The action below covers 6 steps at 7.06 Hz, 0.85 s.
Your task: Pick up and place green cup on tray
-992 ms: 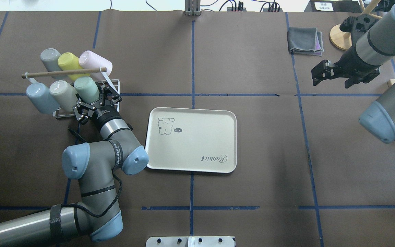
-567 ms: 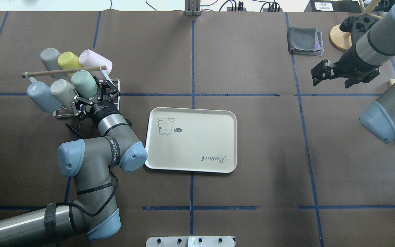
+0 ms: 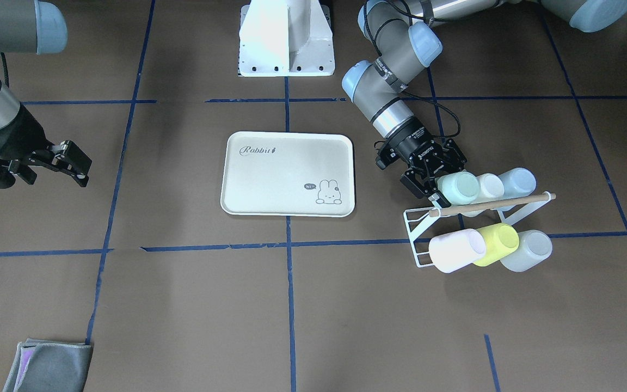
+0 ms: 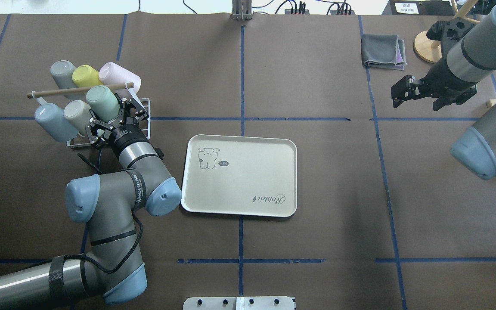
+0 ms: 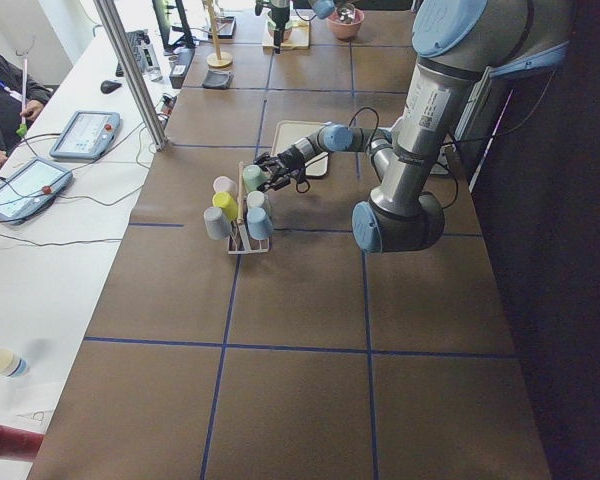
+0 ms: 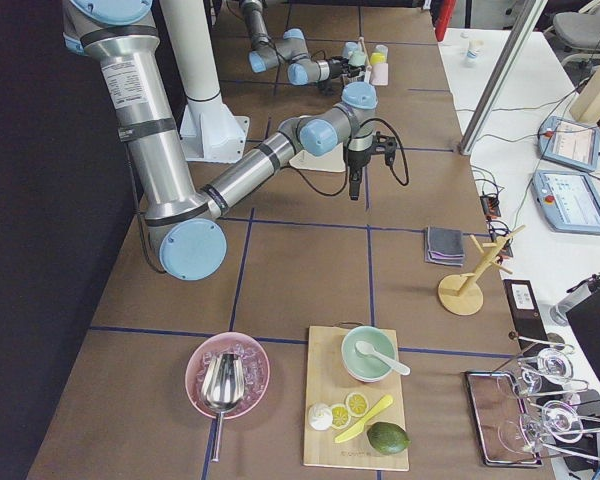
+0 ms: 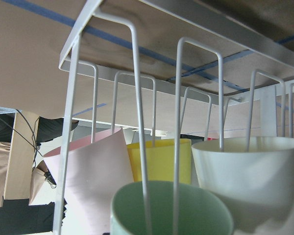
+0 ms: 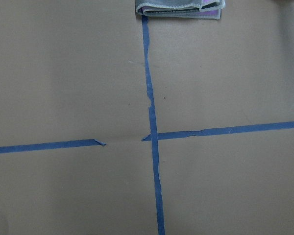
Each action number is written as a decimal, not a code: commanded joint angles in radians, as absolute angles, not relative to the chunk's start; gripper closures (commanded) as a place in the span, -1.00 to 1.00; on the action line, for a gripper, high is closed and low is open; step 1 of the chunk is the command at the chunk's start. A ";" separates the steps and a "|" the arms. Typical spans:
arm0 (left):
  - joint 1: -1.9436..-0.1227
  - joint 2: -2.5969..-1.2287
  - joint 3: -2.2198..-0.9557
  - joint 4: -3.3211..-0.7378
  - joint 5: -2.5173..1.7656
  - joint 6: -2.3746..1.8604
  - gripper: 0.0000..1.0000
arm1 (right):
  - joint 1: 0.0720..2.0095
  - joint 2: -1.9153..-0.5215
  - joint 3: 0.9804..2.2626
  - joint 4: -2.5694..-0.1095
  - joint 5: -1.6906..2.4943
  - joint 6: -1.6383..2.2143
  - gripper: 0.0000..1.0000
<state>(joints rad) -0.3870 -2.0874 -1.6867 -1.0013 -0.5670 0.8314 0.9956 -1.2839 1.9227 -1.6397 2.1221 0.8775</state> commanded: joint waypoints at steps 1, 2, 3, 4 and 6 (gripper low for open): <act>-0.387 -2.083 -1.710 -1.000 -0.561 0.831 0.17 | 0.996 -1.284 1.922 -1.640 2.121 0.877 -1.00; -0.387 -2.083 -1.715 -0.999 -0.561 0.831 0.17 | 0.996 -1.284 1.922 -1.640 2.121 0.877 -1.00; -0.387 -2.082 -1.717 -0.999 -0.561 0.831 0.17 | 0.996 -1.284 1.922 -1.640 2.121 0.877 -1.00; -0.387 -2.082 -1.717 -0.999 -0.561 0.831 0.17 | 0.996 -1.284 1.922 -1.638 2.121 0.877 -1.00; -0.385 -2.063 -1.764 -0.983 -0.560 0.831 0.17 | 0.996 -1.284 1.922 -1.640 2.121 0.877 -1.00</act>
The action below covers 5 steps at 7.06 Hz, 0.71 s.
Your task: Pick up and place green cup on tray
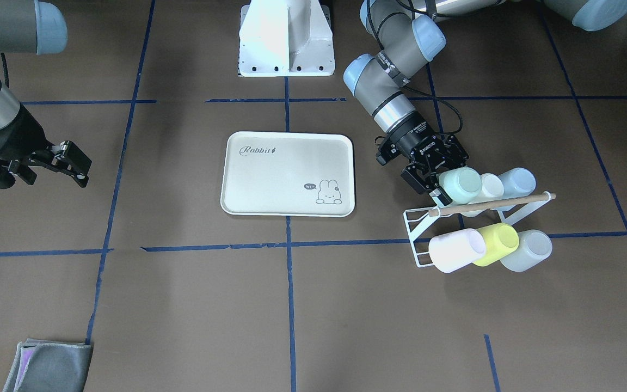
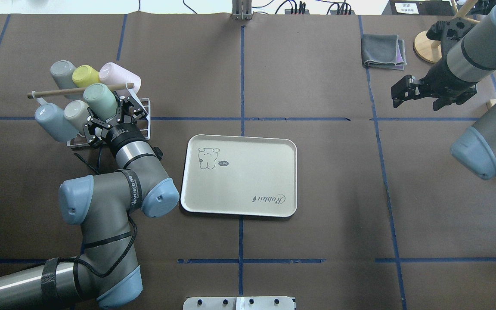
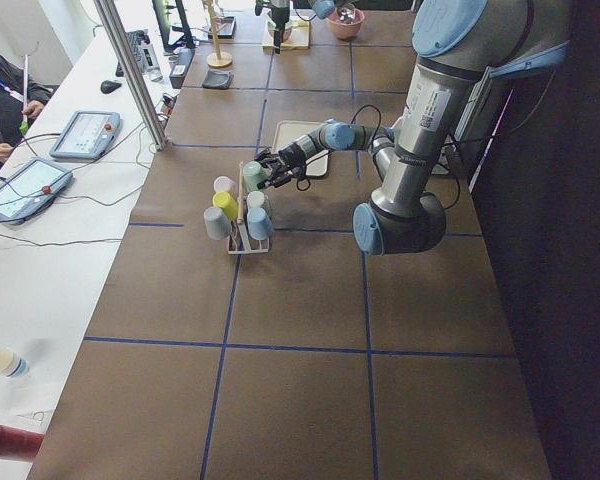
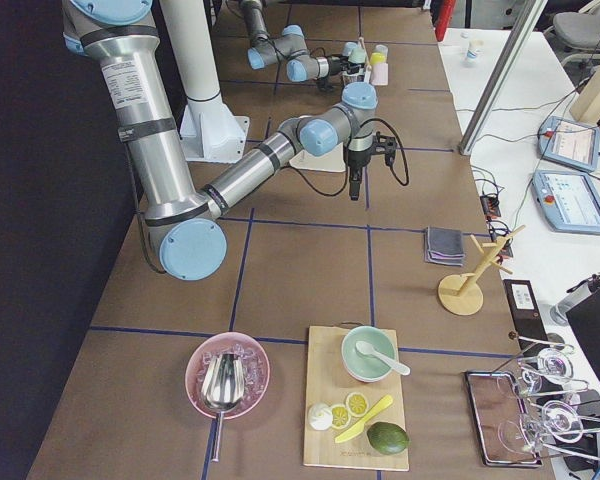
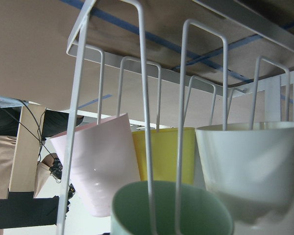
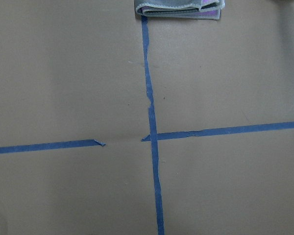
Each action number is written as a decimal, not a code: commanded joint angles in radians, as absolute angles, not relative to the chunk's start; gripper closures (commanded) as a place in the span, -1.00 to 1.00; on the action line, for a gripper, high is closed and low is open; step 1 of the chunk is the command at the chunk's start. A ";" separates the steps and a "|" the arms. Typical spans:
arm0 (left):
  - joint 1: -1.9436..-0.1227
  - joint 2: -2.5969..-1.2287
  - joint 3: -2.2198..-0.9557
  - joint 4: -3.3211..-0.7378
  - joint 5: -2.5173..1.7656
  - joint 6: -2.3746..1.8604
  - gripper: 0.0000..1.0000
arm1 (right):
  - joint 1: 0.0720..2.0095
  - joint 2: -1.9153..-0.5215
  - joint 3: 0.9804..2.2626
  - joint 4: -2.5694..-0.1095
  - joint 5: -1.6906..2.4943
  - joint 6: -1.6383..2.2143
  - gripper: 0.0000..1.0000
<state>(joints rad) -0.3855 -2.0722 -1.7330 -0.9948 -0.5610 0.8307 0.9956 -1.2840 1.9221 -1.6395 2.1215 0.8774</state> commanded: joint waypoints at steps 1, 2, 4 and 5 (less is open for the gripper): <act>-0.384 -2.054 -1.805 -0.938 -0.557 0.831 0.16 | 0.996 -1.284 1.922 -1.640 2.121 0.877 -1.00; -0.385 -2.043 -1.833 -0.934 -0.557 0.831 0.16 | 0.996 -1.285 1.922 -1.640 2.121 0.877 -1.00; -0.393 -2.037 -1.883 -0.934 -0.555 0.830 0.14 | 0.996 -1.285 1.922 -1.640 2.121 0.877 -1.00; -0.405 -2.014 -1.935 -0.934 -0.554 0.831 0.14 | 0.996 -1.285 1.922 -1.640 2.121 0.879 -1.00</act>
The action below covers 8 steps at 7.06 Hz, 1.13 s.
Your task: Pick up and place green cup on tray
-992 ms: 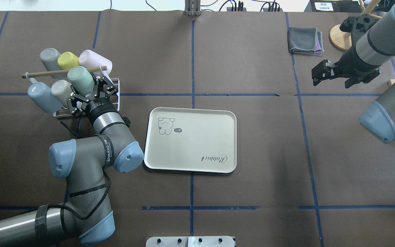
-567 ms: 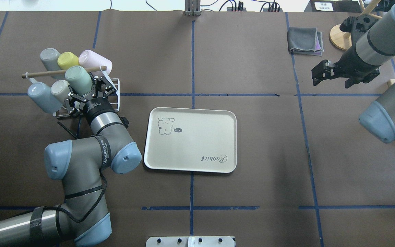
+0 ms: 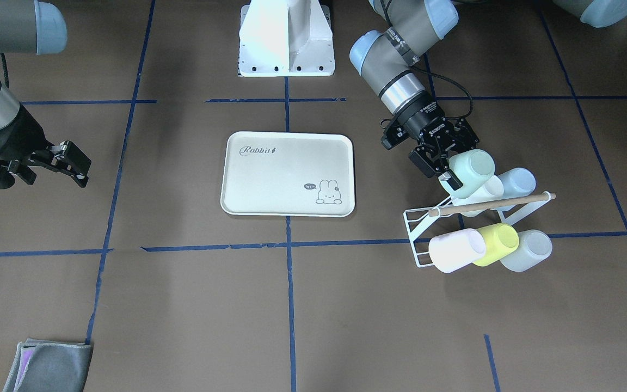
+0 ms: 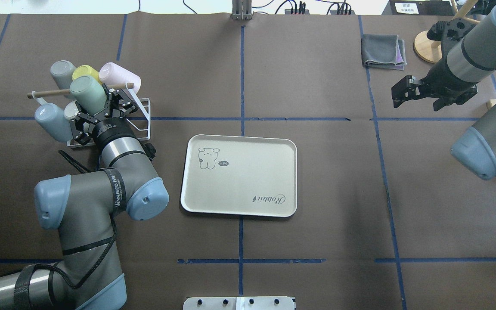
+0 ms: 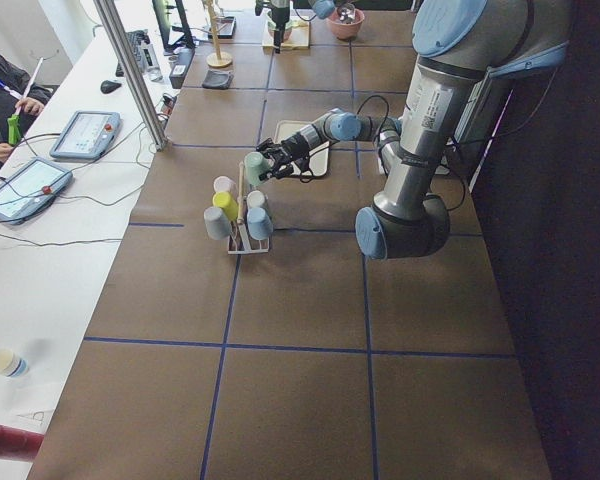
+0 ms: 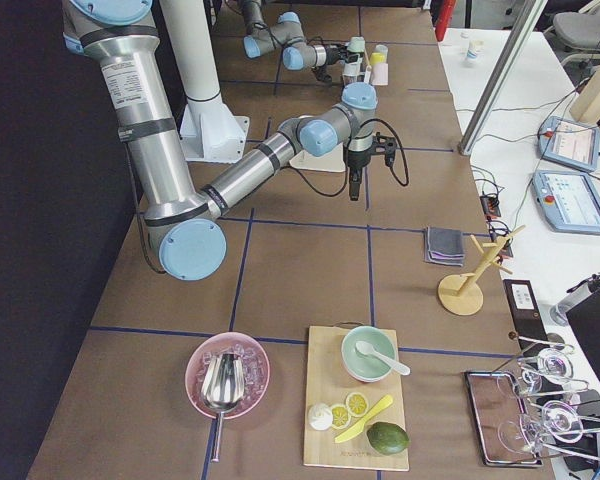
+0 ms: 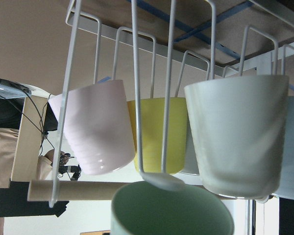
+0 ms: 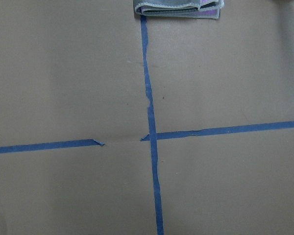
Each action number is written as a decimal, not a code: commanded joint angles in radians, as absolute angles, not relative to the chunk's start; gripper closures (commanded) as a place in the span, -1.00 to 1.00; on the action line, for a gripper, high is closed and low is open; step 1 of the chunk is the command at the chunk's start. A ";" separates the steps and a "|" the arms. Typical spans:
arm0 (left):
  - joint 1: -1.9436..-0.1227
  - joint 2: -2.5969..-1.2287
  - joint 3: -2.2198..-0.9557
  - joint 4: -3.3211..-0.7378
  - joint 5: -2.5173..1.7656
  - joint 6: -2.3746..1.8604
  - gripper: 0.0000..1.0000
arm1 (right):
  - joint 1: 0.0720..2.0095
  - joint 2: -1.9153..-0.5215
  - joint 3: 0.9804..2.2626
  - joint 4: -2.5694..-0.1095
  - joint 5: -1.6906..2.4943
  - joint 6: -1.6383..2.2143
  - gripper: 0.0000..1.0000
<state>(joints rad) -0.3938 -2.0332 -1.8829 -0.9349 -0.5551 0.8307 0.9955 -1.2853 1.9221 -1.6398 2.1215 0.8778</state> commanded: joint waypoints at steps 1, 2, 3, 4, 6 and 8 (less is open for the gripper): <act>-0.423 -2.003 -2.000 -0.934 -0.554 0.831 0.14 | 0.996 -1.285 1.924 -1.638 2.121 0.877 -1.00; -0.426 -2.003 -2.060 -0.934 -0.555 0.831 0.14 | 0.996 -1.284 1.924 -1.638 2.121 0.877 -1.00; -0.426 -2.009 -2.132 -0.936 -0.561 0.822 0.14 | 0.996 -1.284 1.925 -1.638 2.123 0.877 -1.00; -0.426 -2.017 -2.214 -0.940 -0.595 0.786 0.14 | 0.996 -1.284 1.925 -1.638 2.128 0.877 -1.00; -0.417 -2.022 -2.293 -0.948 -0.789 0.456 0.15 | 0.999 -1.279 1.930 -1.638 2.138 0.879 -1.00; -0.416 -2.036 -2.295 -1.024 -0.989 0.170 0.16 | 0.999 -1.273 1.930 -1.637 2.138 0.877 -1.00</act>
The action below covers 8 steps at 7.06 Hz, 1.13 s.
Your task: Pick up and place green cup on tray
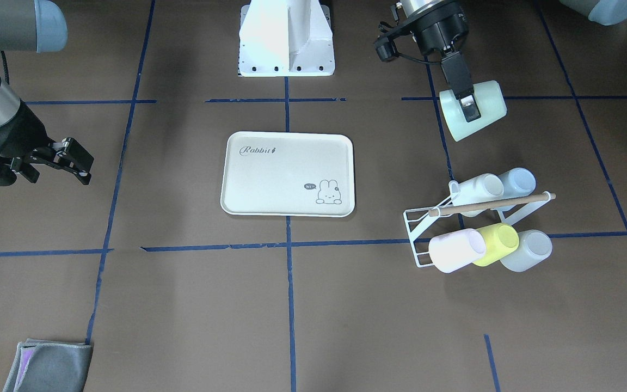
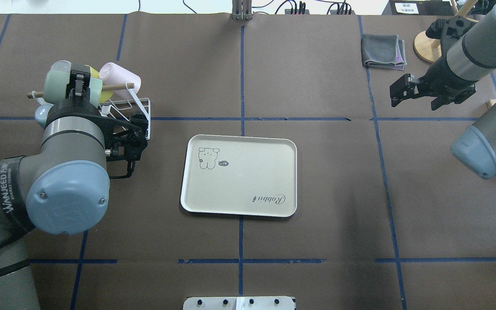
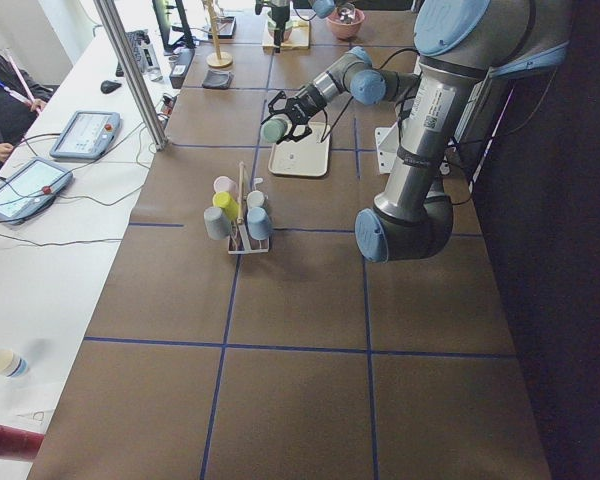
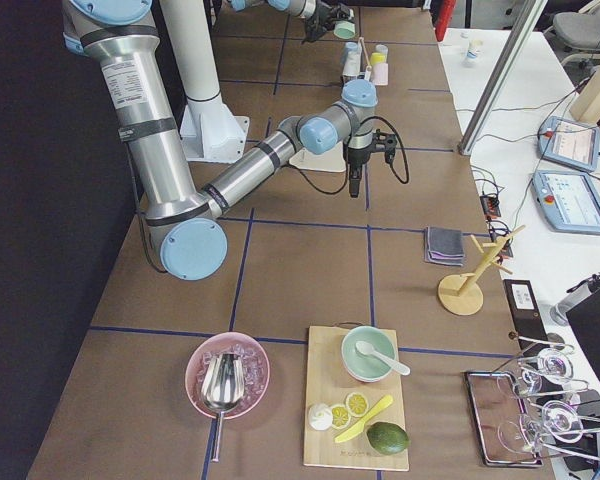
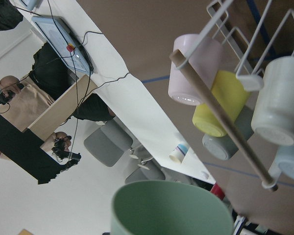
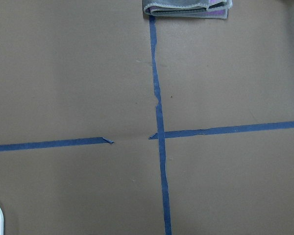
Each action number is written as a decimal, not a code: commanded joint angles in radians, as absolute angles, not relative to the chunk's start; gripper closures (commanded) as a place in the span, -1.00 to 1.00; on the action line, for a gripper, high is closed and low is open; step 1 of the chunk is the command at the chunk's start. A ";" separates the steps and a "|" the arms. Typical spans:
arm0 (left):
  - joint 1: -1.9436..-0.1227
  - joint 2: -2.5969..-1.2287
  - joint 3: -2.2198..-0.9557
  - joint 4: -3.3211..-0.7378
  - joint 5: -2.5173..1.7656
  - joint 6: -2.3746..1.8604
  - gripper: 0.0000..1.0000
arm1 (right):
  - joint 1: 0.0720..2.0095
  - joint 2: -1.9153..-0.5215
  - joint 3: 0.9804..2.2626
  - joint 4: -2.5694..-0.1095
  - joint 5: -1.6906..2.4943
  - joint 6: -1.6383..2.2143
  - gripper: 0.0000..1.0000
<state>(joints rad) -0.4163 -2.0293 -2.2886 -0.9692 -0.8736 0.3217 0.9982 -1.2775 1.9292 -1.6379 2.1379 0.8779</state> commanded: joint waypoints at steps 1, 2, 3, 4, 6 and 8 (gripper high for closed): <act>-0.416 -2.033 -2.295 -1.114 -1.061 0.090 0.17 | 0.999 -1.272 1.931 -1.637 2.138 0.879 -1.00; -0.414 -2.033 -2.289 -1.197 -1.118 -0.023 0.21 | 0.999 -1.272 1.937 -1.637 2.138 0.879 -1.00; -0.413 -2.031 -2.275 -1.307 -1.147 -0.099 0.21 | 1.000 -1.270 1.939 -1.637 2.138 0.879 -1.00; -0.411 -2.023 -2.246 -1.433 -1.172 -0.138 0.21 | 1.000 -1.270 1.939 -1.637 2.138 0.879 -1.00; -0.410 -2.020 -2.121 -1.770 -1.221 -0.246 0.22 | 1.005 -1.267 1.939 -1.637 2.140 0.879 -1.00; -0.384 -2.008 -1.896 -2.232 -1.249 -0.393 0.26 | 1.014 -1.267 1.939 -1.637 2.146 0.877 -1.00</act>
